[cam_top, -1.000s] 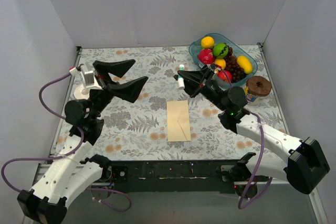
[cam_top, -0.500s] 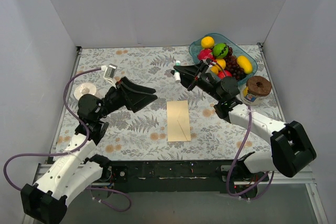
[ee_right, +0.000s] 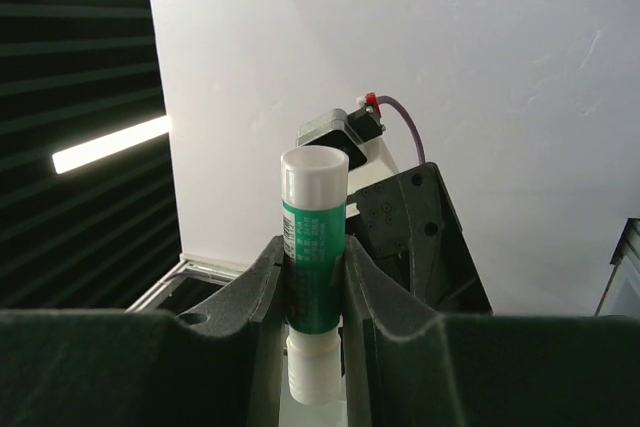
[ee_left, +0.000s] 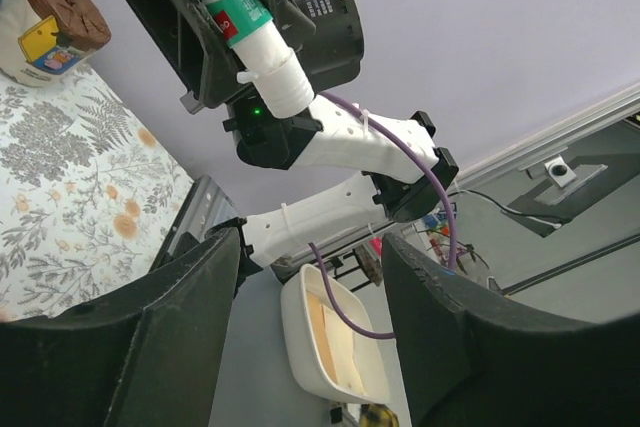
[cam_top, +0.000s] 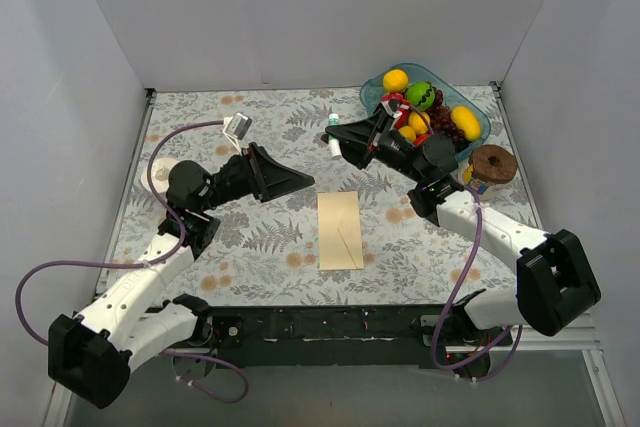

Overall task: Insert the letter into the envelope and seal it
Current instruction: Open the solid glue cap.

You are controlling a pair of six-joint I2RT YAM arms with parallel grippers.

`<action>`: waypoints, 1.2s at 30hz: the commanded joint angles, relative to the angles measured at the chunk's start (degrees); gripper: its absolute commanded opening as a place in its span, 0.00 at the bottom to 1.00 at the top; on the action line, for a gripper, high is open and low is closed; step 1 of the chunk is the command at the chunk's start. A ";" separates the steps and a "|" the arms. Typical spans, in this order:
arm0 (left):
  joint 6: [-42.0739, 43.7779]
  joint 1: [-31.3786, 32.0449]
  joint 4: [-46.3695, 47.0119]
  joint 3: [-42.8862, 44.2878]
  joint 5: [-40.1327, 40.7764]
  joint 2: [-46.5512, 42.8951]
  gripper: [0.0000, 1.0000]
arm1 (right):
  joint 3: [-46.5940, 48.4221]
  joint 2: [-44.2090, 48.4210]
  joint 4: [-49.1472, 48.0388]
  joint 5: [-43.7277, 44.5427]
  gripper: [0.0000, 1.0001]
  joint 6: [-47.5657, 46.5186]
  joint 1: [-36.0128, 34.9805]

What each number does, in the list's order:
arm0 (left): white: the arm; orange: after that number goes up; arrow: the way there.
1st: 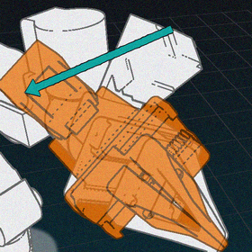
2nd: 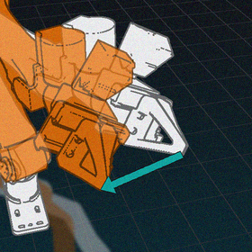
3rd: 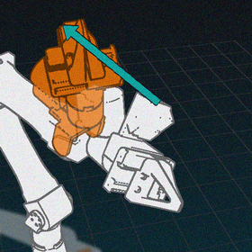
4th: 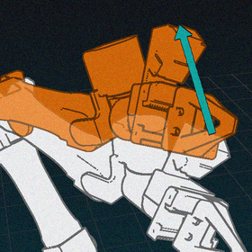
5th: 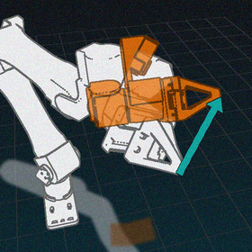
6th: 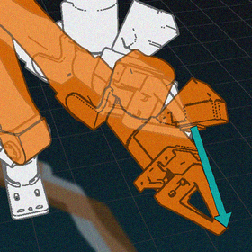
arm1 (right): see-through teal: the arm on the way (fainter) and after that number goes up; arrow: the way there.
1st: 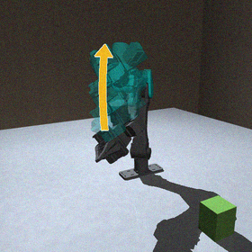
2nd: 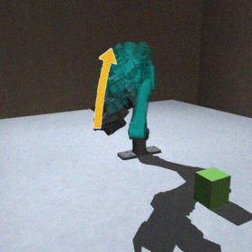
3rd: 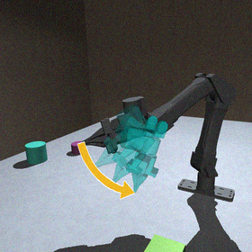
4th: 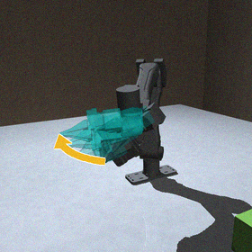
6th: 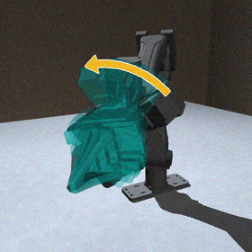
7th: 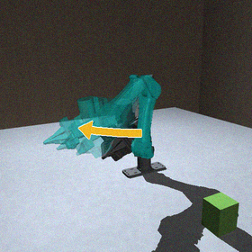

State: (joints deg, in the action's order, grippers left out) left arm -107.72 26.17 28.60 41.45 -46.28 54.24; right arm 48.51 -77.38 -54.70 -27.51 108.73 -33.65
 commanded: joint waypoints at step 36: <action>2.52 13.02 -4.70 7.06 21.15 5.44 0.49 | 1.67 5.75 9.96 0.44 0.01 -12.84 0.43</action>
State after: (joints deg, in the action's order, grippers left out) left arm -104.97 38.85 22.79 47.33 -25.08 59.57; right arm 49.08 -73.54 -43.94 -27.31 97.34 -33.43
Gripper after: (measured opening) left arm 0.491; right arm 0.298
